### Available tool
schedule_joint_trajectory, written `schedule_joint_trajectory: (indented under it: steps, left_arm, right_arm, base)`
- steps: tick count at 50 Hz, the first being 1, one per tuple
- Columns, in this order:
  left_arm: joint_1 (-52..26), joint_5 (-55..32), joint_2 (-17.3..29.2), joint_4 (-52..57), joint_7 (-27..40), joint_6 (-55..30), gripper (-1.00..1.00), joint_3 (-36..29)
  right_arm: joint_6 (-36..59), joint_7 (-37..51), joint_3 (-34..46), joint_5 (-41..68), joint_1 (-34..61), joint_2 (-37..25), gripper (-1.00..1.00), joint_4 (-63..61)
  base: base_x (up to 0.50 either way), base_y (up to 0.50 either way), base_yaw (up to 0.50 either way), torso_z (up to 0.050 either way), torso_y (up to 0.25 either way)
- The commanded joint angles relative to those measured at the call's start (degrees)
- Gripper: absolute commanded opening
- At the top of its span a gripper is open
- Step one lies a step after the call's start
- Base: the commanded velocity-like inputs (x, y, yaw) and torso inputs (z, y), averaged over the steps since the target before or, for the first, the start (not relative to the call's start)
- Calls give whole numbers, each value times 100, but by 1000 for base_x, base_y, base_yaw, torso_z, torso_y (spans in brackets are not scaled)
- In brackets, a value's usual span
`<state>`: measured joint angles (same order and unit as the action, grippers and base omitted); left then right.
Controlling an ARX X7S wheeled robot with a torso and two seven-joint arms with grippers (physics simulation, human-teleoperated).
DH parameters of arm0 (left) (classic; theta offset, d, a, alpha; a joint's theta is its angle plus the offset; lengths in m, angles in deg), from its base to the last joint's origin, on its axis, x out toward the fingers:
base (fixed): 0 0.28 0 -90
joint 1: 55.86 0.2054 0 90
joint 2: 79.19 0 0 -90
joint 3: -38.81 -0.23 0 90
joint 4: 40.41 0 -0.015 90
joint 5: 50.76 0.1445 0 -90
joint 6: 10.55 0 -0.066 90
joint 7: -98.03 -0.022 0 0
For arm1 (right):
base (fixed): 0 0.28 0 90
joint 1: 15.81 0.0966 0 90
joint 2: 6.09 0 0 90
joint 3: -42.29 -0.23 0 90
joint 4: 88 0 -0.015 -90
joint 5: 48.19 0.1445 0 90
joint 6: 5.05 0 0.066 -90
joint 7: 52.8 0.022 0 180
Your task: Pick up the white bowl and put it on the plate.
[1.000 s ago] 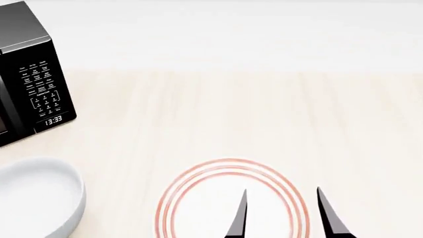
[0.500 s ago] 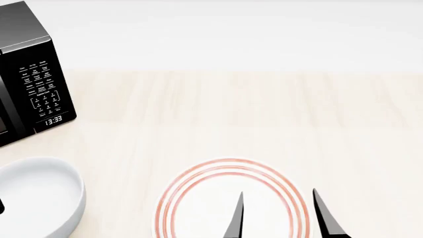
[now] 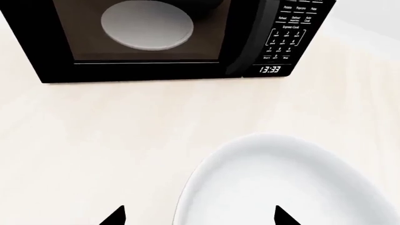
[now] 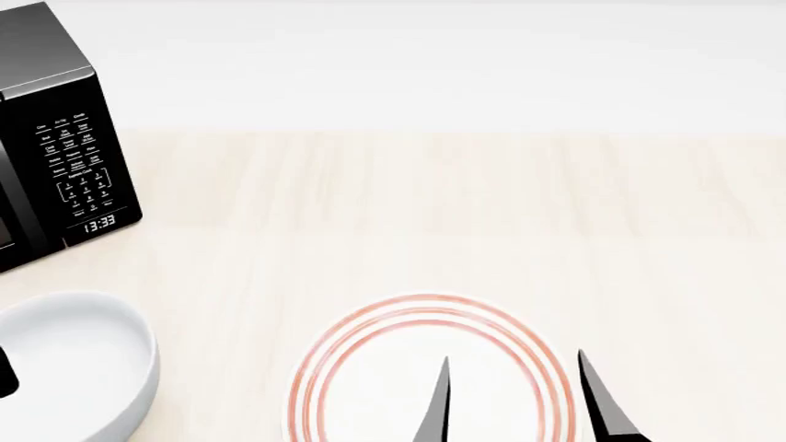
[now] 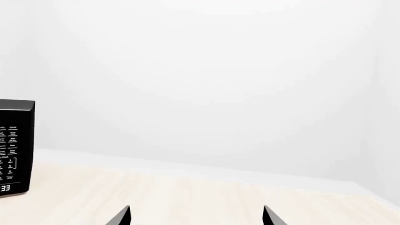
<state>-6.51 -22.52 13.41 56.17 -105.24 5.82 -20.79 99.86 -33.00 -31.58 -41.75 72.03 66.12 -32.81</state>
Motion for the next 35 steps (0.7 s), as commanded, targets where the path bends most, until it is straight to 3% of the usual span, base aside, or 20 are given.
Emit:
schedule_joint_trajectory:
  steps: [1,35]
  left_arm:
    - [70,-134,-86,-180,233,308,100,153]
    - [358,-677,-28,-732,718,789,100,315]
  right_arm:
    - [-64,-115,-112,-105,5,82,100,41]
    - [-42,-47,-42,-82,28,13,100,37]
  base:
    - [0,0,0,0,0]
    - [0,0,0,0,0]
